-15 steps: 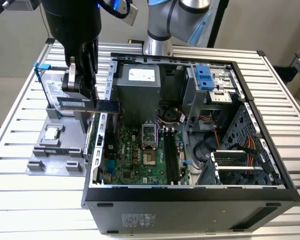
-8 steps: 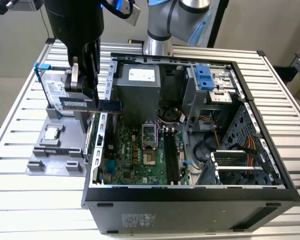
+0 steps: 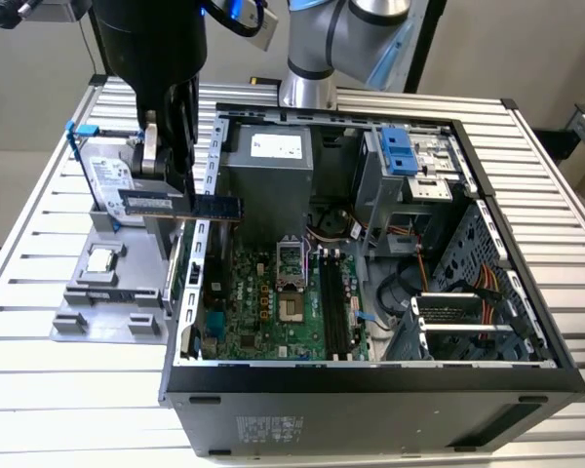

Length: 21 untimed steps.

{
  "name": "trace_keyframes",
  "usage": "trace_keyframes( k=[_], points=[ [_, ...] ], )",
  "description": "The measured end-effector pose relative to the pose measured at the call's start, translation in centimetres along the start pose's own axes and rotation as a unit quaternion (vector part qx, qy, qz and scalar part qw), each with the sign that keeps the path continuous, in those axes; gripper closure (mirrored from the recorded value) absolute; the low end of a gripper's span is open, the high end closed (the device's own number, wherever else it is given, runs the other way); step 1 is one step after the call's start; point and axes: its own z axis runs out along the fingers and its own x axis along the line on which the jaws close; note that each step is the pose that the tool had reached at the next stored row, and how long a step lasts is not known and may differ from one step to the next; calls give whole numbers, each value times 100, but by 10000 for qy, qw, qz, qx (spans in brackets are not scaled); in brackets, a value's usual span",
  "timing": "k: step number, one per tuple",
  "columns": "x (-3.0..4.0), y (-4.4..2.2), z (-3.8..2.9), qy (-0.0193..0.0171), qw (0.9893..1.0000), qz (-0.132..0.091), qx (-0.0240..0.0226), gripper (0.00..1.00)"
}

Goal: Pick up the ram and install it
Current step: 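Pick up the ram and move it above insertion slot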

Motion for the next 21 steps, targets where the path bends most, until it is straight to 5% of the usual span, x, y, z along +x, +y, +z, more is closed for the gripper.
trace_keyframes(
  k=[21],
  points=[
    [-6, -104, -2, 1, 10000, 0, 0, 100]
  ],
)
